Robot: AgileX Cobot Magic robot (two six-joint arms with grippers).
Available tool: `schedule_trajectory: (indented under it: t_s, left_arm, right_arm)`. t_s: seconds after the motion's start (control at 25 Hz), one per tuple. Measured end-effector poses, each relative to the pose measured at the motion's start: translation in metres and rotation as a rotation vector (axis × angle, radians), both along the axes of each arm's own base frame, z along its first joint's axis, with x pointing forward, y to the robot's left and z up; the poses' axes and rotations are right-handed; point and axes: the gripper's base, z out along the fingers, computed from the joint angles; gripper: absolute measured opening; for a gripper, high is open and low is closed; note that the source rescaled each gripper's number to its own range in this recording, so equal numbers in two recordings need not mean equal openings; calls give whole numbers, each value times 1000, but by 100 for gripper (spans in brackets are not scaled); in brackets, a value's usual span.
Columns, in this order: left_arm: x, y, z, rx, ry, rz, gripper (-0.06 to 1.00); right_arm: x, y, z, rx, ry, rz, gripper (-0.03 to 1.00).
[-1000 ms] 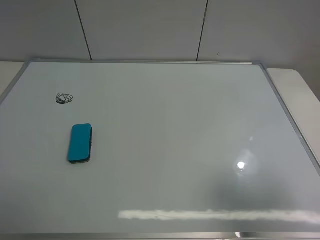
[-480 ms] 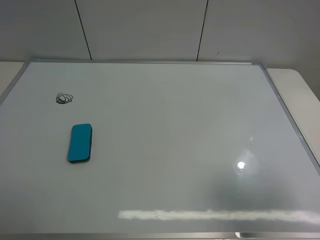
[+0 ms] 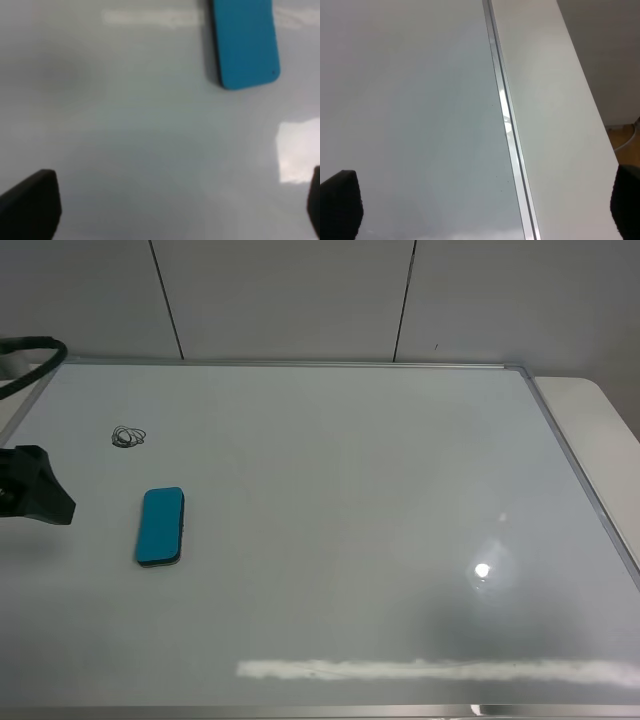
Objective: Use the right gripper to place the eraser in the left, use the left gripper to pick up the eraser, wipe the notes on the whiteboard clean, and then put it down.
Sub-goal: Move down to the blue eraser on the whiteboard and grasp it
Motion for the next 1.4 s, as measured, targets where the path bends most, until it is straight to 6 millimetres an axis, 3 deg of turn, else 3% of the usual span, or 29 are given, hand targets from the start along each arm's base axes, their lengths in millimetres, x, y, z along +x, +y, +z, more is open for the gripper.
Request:
schedule_trajectory:
  t_s: [0.28,0.6,0.92,1.4]
  left_arm:
    - [24,-57,-36,142,3,67,100]
    - [73,-96,-47,167,32,78,100]
    - [99,-81,-72,135,134,86,100]
    - [108,-81,-98,134,178,43,100]
  right_arm:
    - [0,0,0,0,0,0,100]
    - [0,0,0,0,0,0,100]
    - [0,0,0,0,0,0,100]
    - [0,0,0,0,0,0,100]
